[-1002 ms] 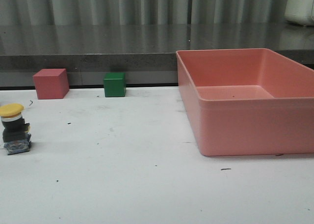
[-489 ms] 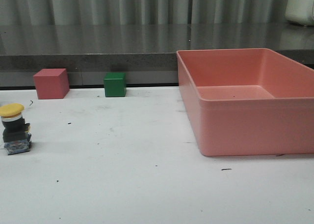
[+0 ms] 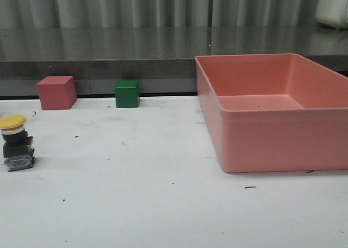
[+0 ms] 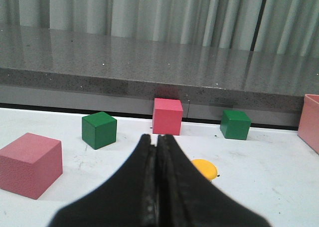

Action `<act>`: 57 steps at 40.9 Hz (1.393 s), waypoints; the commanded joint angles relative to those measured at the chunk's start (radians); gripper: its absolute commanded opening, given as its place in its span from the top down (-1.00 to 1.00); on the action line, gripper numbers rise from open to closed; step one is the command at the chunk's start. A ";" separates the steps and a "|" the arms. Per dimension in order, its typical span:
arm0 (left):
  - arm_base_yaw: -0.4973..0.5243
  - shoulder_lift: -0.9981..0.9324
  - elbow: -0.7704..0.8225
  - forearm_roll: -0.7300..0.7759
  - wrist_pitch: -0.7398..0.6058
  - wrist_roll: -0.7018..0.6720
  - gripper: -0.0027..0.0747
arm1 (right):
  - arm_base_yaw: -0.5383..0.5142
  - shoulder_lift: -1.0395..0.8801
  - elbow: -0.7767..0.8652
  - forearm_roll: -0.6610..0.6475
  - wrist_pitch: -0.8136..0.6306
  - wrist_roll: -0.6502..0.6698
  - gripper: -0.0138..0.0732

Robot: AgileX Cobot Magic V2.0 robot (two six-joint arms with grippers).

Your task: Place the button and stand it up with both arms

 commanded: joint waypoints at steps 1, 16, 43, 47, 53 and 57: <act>0.001 -0.023 0.015 -0.007 -0.085 0.002 0.98 | -0.041 -0.019 0.012 0.007 -0.148 -0.009 0.84; 0.001 -0.023 0.015 -0.007 -0.085 0.002 0.98 | -0.049 -0.022 0.048 0.007 -0.206 -0.009 0.84; 0.001 -0.023 0.015 -0.007 -0.085 0.002 0.98 | -0.019 -0.021 0.048 0.007 -0.204 -0.009 0.84; 0.001 -0.023 0.015 -0.007 -0.085 0.002 0.98 | -0.019 -0.021 0.048 0.007 -0.204 -0.009 0.84; 0.001 -0.023 0.015 -0.007 -0.085 0.002 0.98 | -0.019 -0.021 0.048 0.007 -0.204 -0.009 0.84; 0.001 -0.023 0.015 -0.007 -0.085 0.002 0.98 | -0.019 -0.021 0.048 0.007 -0.204 -0.009 0.84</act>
